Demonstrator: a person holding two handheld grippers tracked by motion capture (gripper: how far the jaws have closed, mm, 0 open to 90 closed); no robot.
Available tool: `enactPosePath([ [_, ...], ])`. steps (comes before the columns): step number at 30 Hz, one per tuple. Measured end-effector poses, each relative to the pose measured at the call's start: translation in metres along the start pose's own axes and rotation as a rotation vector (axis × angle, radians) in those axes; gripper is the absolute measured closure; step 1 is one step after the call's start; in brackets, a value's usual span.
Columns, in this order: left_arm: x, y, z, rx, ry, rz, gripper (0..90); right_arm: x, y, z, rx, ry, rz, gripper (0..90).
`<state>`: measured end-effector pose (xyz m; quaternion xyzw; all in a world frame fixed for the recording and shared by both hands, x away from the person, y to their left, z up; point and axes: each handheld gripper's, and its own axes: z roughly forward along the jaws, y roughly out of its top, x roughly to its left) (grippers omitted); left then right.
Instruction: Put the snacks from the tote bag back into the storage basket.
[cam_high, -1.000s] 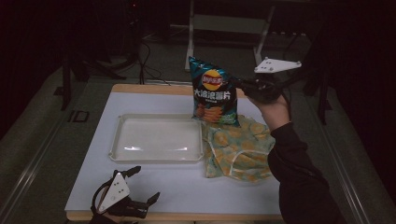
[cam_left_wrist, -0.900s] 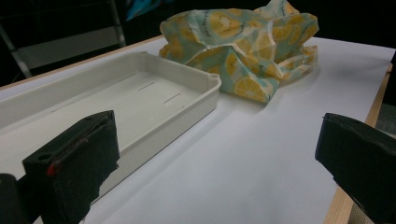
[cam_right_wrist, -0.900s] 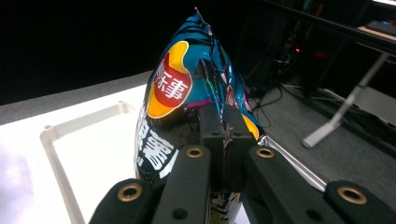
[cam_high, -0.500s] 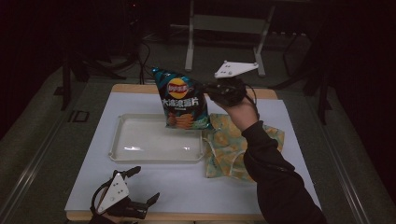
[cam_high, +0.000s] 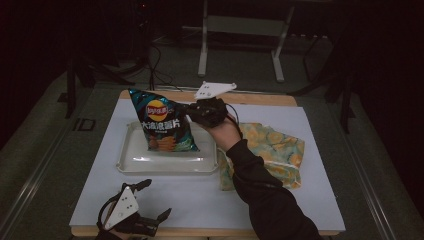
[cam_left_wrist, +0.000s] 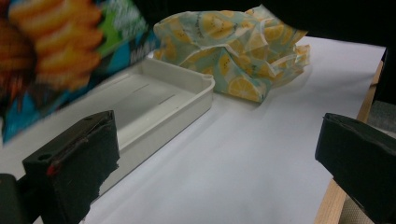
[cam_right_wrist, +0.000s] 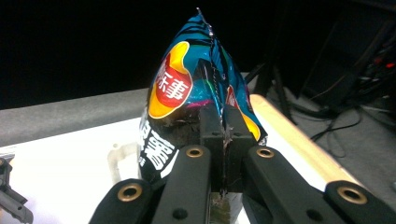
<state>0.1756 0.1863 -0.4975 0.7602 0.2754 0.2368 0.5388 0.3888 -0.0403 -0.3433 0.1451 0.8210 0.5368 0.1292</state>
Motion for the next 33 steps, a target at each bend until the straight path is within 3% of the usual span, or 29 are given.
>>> enactPosePath([
  [6,0.0,0.0,0.0,-0.003,-0.005,0.0,0.1,0.002,-0.025,0.022,0.022,0.047,0.039,90.0],
  [11,0.0,0.0,0.0,-0.003,-0.006,0.002,0.1,0.001,-0.04,0.031,0.061,0.057,0.043,90.0],
  [13,0.0,0.0,0.001,-0.001,-0.005,0.004,0.1,-0.002,-0.046,0.032,0.06,0.078,0.073,89.9],
  [15,-0.001,0.001,0.001,-0.002,-0.006,0.003,0.1,-0.001,-0.051,0.034,0.088,0.067,0.048,89.9],
  [24,-0.001,0.001,0.002,0.001,-0.014,0.005,0.1,-0.018,-0.071,0.043,0.136,0.008,0.101,89.7],
  [25,-0.001,0.001,0.002,0.001,-0.016,0.005,0.1,-0.024,-0.078,0.05,0.172,-0.028,0.101,89.4],
  [33,-0.001,0.001,0.002,-0.004,-0.021,0.001,0.1,-0.037,-0.086,0.069,0.213,-0.062,0.132,89.1],
])
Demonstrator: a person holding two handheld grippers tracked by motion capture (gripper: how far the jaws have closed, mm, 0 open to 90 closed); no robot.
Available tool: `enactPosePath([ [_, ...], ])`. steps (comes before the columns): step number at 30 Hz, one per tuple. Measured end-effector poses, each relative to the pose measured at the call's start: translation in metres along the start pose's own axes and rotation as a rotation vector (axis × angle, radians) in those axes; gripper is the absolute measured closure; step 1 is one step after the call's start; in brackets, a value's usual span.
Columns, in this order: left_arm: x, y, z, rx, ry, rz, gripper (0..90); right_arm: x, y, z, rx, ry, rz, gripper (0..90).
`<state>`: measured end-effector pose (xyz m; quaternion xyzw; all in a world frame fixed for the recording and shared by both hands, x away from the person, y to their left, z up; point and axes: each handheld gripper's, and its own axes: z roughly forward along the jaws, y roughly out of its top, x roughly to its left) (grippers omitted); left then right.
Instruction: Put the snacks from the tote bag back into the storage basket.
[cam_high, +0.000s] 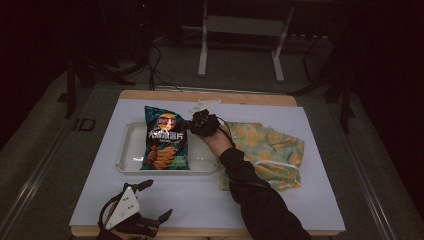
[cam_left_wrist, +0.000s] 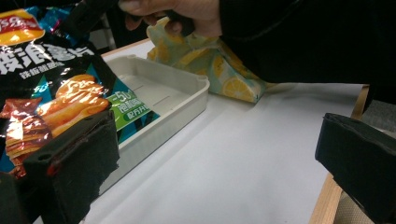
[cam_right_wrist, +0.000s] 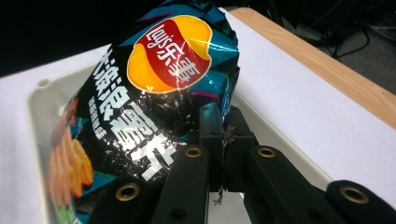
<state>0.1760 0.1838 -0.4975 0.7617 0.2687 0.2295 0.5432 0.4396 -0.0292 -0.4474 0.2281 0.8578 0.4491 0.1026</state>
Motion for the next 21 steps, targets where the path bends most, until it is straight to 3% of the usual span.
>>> enactPosePath([
  [4,0.0,0.0,0.0,-0.001,-0.002,0.0,0.1,-0.002,0.0,0.007,0.013,-0.011,0.012,86.5],
  [6,0.0,0.0,-0.001,-0.001,-0.001,-0.001,0.1,-0.004,0.0,0.005,0.004,-0.029,0.027,71.2],
  [13,0.0,0.0,0.0,0.002,0.001,0.001,0.1,-0.006,0.008,-0.014,-0.01,-0.059,0.01,45.5],
  [14,0.0,0.0,0.0,0.002,0.001,0.001,0.1,-0.006,0.008,-0.014,-0.01,-0.059,0.01,45.5],
  [15,0.0,0.0,0.0,0.003,0.001,0.001,0.1,-0.006,0.009,-0.021,-0.023,-0.046,0.018,38.5],
  [21,0.001,0.0,0.0,0.006,0.005,0.0,0.1,-0.001,0.009,-0.039,-0.048,-0.001,0.033,20.4],
])
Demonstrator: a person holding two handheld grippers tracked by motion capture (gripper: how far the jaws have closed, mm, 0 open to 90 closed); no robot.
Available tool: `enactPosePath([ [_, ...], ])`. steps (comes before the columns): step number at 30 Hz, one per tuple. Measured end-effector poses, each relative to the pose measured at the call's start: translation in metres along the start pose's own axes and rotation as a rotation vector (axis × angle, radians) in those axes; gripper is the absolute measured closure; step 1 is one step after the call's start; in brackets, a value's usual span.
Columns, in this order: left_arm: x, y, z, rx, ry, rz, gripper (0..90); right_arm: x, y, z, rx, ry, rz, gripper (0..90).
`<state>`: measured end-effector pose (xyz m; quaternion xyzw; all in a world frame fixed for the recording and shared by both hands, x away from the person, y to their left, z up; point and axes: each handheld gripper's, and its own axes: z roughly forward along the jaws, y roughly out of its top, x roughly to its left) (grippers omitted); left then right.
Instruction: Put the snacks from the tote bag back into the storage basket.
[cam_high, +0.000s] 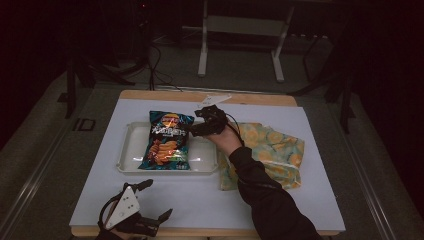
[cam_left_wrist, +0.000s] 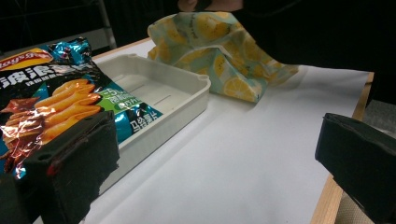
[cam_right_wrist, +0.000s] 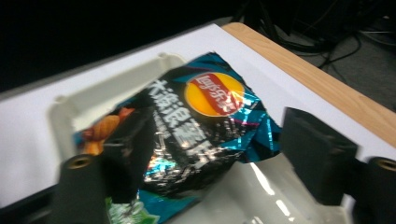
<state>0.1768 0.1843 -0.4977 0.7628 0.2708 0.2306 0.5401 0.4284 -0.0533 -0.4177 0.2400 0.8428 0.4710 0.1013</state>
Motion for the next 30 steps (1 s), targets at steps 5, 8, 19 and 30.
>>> enactPosePath([
  [5,0.0,0.0,0.0,0.001,0.001,0.001,0.1,0.005,-0.003,-0.013,0.002,0.021,-0.011,13.8],
  [8,0.0,0.0,0.0,0.001,0.002,0.0,0.1,0.005,-0.006,-0.022,-0.02,0.016,-0.005,14.0],
  [19,0.0,0.0,0.001,0.004,0.004,-0.002,0.1,-0.004,-0.025,-0.061,-0.043,-0.061,-0.021,14.5],
  [30,0.0,-0.001,0.003,0.016,0.002,0.0,0.1,-0.017,-0.047,-0.092,-0.04,-0.079,0.001,14.5],
])
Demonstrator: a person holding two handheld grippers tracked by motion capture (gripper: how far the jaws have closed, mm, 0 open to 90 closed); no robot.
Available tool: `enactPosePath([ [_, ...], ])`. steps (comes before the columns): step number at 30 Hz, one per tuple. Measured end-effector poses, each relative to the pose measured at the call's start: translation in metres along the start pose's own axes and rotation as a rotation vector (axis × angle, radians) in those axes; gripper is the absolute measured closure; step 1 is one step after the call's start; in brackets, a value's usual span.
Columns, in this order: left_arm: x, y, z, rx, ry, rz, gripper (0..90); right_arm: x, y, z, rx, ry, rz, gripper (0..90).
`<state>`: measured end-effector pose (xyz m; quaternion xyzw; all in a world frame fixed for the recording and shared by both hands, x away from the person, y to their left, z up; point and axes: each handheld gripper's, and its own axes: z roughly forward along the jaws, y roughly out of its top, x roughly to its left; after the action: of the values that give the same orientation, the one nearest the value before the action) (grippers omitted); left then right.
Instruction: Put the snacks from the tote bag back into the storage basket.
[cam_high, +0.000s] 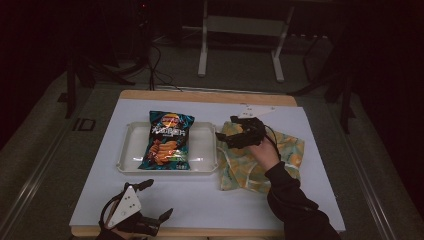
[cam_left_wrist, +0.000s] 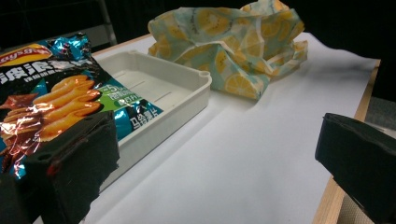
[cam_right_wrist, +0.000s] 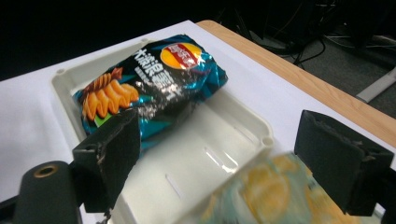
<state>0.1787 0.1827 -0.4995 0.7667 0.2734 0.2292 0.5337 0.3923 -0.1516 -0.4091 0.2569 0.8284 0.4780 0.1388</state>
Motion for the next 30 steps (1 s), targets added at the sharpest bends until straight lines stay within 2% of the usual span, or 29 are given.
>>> enactPosePath([
  [2,0.0,0.0,0.0,-0.002,0.001,-0.002,0.1,-0.001,-0.006,-0.012,-0.005,-0.008,0.0,14.5],
  [3,0.0,0.0,0.0,0.0,0.003,-0.001,0.1,-0.001,-0.006,-0.012,-0.005,-0.008,0.0,14.5],
  [4,0.0,0.0,0.0,0.0,0.002,-0.001,0.1,-0.001,-0.01,-0.02,-0.013,-0.016,0.006,14.5],
  [14,0.0,0.0,0.0,0.0,0.002,-0.001,0.1,-0.004,-0.03,-0.053,-0.042,-0.055,0.015,14.5],
  [18,0.0,0.0,0.0,0.001,0.003,0.0,0.1,-0.005,-0.043,-0.071,-0.072,-0.074,0.038,14.6],
  [19,0.0,0.0,0.0,0.001,0.003,0.0,0.1,-0.005,-0.043,-0.071,-0.072,-0.074,0.038,14.6],
  [20,0.0,0.0,0.0,0.001,0.003,0.0,0.1,-0.004,-0.049,-0.08,-0.084,-0.093,0.036,14.6],
  [24,-0.001,0.0,0.0,0.001,0.005,0.0,0.1,-0.004,-0.056,-0.092,-0.097,-0.128,0.033,14.5],
  [26,0.0,0.0,0.001,0.001,0.007,0.0,0.1,-0.005,-0.064,-0.104,-0.103,-0.155,0.033,14.6],
  [30,0.0,0.0,0.001,0.002,0.007,0.0,0.1,-0.005,-0.073,-0.112,-0.102,-0.17,0.05,14.5],
])
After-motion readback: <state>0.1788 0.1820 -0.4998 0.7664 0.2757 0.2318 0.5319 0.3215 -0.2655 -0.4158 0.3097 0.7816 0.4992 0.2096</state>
